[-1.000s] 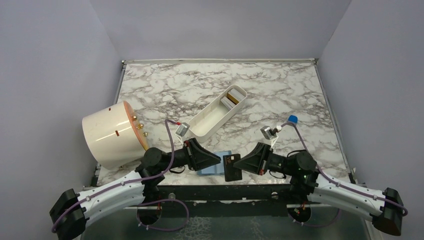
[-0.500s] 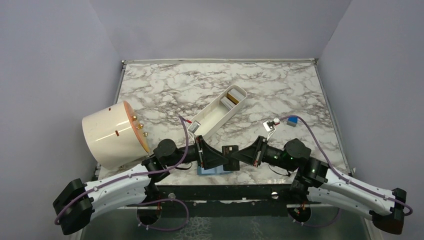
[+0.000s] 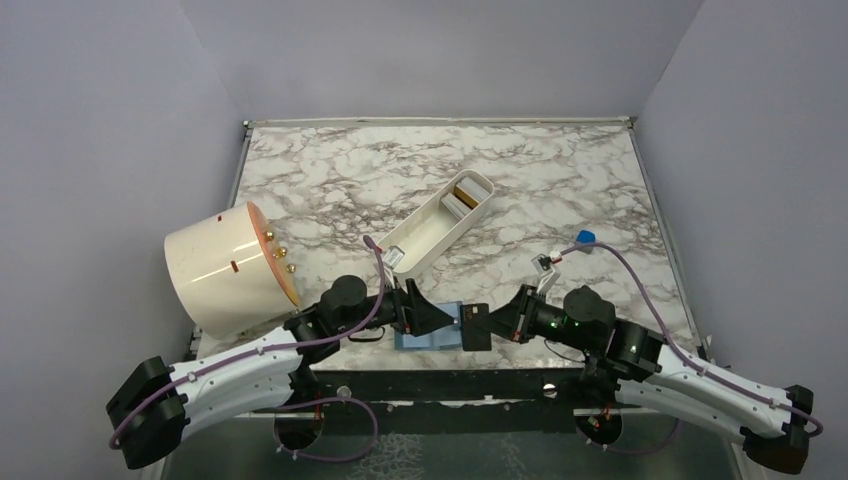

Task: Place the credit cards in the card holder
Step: Adjust the credit card.

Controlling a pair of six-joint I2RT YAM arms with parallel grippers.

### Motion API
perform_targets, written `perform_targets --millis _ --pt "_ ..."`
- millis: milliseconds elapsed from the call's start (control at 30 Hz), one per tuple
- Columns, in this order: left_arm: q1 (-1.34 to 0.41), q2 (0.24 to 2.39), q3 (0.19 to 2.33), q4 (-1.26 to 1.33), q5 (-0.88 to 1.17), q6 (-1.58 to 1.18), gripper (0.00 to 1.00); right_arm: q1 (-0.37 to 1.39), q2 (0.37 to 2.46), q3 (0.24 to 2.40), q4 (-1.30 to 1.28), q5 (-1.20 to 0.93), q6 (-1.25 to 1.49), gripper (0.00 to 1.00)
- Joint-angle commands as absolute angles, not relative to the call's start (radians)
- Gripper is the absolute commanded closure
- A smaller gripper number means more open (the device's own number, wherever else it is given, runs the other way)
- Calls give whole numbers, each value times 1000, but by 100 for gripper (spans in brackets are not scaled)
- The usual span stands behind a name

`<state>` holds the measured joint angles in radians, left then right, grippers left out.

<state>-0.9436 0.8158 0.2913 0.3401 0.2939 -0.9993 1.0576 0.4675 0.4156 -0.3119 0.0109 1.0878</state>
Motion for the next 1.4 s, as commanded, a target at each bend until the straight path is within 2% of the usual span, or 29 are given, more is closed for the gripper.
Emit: perform_targets --millis 0,200,533,767,967,1100,1200,1267,1367 --pt "-944 830 321 364 348 -1027 23 1062 437 393 -202 -34 1090 99" --pt "-951 888 409 374 442 -1032 34 1063 405 399 -136 -79 1105 99" --pt "-957 866 382 480 490 -1135 69 1063 337 349 -71 -108 1162 99" --pt "-957 794 352 534 505 -1173 69 1062 258 324 -15 -123 1167 99" --pt "-959 796 334 585 512 -1204 68 1063 310 312 36 -143 1172 99" --pt "-958 771 329 596 505 -1212 55 1063 328 294 77 -135 1169 99" --pt "-959 750 321 598 464 -1223 50 1063 352 268 136 -154 1185 99" --pt "-960 743 323 598 444 -1217 51 1063 368 261 162 -166 1190 99" --pt "-959 757 323 598 432 -1208 61 1063 379 258 189 -170 1193 99"
